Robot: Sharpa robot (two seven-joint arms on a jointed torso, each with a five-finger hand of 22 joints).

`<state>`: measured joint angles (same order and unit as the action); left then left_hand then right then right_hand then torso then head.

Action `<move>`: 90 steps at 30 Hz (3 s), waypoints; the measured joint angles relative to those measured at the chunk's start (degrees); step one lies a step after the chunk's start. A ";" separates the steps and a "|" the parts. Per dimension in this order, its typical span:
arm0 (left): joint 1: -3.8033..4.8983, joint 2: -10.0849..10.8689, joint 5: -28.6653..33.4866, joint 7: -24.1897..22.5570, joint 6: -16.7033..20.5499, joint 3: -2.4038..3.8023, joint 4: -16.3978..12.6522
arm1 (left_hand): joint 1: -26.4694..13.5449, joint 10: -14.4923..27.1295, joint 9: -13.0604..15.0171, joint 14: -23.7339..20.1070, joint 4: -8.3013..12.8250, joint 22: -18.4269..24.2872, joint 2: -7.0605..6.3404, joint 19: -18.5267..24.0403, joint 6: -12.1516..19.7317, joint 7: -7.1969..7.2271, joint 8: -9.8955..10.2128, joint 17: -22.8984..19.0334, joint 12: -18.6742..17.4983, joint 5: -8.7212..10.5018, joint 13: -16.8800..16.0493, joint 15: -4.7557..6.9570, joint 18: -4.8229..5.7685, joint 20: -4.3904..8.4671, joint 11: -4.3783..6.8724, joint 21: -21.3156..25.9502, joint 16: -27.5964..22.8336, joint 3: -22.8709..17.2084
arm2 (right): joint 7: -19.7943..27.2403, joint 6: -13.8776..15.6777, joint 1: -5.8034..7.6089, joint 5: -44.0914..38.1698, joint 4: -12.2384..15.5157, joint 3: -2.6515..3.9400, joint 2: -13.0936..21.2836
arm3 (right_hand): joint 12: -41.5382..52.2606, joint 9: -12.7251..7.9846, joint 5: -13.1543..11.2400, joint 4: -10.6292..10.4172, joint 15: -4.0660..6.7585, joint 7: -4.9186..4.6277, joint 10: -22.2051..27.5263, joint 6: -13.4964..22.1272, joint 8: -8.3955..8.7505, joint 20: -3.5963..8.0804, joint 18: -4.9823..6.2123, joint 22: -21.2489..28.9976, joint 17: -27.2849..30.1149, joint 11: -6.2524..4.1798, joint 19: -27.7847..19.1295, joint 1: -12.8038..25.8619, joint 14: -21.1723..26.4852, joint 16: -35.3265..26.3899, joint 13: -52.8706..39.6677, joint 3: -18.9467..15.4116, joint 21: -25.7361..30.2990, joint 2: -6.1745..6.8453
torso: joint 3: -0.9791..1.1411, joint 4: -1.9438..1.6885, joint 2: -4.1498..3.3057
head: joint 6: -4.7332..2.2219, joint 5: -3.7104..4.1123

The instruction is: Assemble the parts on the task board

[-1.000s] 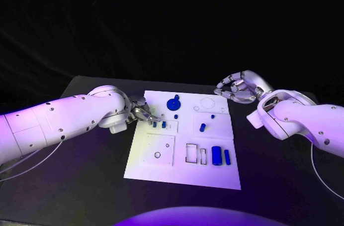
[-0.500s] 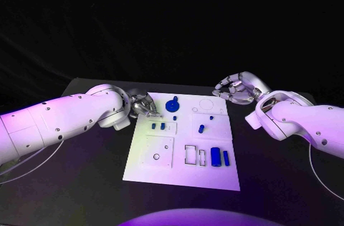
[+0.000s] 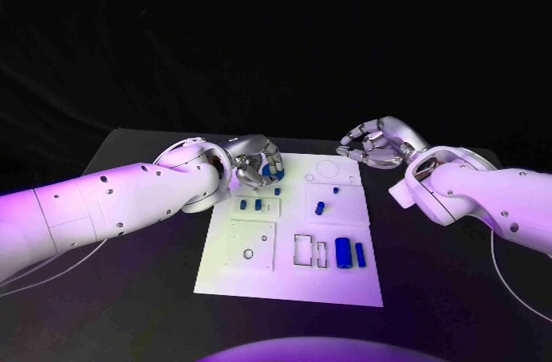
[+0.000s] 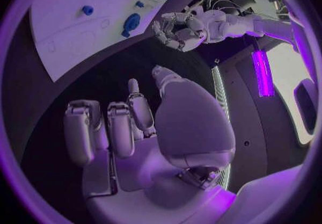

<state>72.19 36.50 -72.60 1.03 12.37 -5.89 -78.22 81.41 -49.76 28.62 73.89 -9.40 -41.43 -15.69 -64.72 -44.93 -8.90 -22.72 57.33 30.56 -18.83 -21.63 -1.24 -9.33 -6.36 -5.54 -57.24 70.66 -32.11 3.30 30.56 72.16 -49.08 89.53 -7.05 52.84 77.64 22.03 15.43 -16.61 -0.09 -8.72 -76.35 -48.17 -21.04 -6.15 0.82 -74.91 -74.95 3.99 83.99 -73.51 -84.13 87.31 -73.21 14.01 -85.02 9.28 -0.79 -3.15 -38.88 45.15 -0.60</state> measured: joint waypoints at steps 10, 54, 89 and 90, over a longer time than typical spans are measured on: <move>-0.23 -2.84 -8.99 -1.20 -2.62 -0.58 2.81 | -0.90 1.15 -2.66 0.64 1.51 -4.65 -0.90 -3.07 -0.56 0.42 2.00 -0.89 -3.99 0.23 4.64 -0.41 0.00 -0.38 -0.49 -3.37 1.56 2.04 | 0.02 0.00 0.00 -0.13 0.05 0.00 -0.13 | 0.00 0.00 0.00 0.00 0.00 0.00 0.00 0.00 0.00 0.00 0.00 0.00 0.00 0.00 0.00 0.00 0.00 0.00 0.00 0.00 0.00 0.00 | -0.01 0.04 -0.05 | -0.03 0.02; -1.58 -7.67 -15.98 0.34 -9.47 -0.80 8.80 | -0.37 -5.35 -5.57 6.98 2.55 -18.20 0.10 -10.74 -5.06 1.03 3.24 4.39 -5.77 0.22 10.06 0.62 1.82 -0.10 0.63 -13.65 8.11 0.13 | 0.04 0.00 0.00 -0.43 0.05 0.00 -0.54 | 0.00 0.01 0.00 0.17 0.00 0.00 0.00 0.00 0.00 0.00 0.00 -0.02 0.03 0.00 0.00 0.00 0.00 0.00 -0.01 0.17 0.00 0.00 | 0.02 0.02 0.04 | 0.66 0.66; -2.08 -8.90 -15.92 1.00 -8.70 -0.49 10.41 | 1.03 -10.80 -6.40 8.21 6.89 -22.73 2.91 -12.79 -9.72 0.98 3.57 4.76 -6.17 4.53 10.94 1.43 2.69 0.71 1.55 -17.11 9.44 -4.98 | 0.11 0.00 0.00 -0.43 -0.02 0.00 -0.75 | 0.01 0.01 0.00 0.17 0.00 0.00 -0.01 0.00 -0.24 0.00 0.00 0.00 0.04 0.01 0.00 -0.01 0.00 0.00 -0.15 0.17 0.21 0.00 | 0.01 -0.08 0.12 | 1.09 1.03; -2.12 -8.85 -15.92 0.95 -8.46 -0.51 10.37 | 0.89 -11.12 -6.43 8.21 6.89 -22.92 3.05 -12.92 -10.11 1.14 3.55 4.75 -6.18 4.55 10.93 1.44 2.69 0.59 1.60 -17.11 9.44 -4.98 | 0.11 0.00 0.00 -0.43 -0.02 0.00 -0.75 | 0.01 0.01 0.00 0.17 0.00 0.00 0.00 0.00 -0.24 0.00 0.00 0.00 0.04 0.01 0.00 -0.01 0.00 0.00 -0.15 0.17 0.21 0.00 | 0.01 -0.08 0.13 | 1.10 1.00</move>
<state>70.07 27.66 -88.52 1.97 3.91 -6.40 -67.85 82.31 -60.88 22.19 82.11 -2.51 -64.35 -12.64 -77.64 -55.04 -7.76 -19.17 62.08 24.38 -14.28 -10.70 0.19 -6.65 -5.77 -3.94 -74.35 80.10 -37.09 3.41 30.56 72.16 -49.51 89.51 -7.05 52.09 77.65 22.05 15.42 -16.44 -0.09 -8.72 -76.36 -48.17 -21.28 -6.15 0.82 -74.90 -74.91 3.99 83.99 -73.52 -84.13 87.31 -73.36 14.17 -84.82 9.29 -0.77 -3.24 -38.75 46.25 0.40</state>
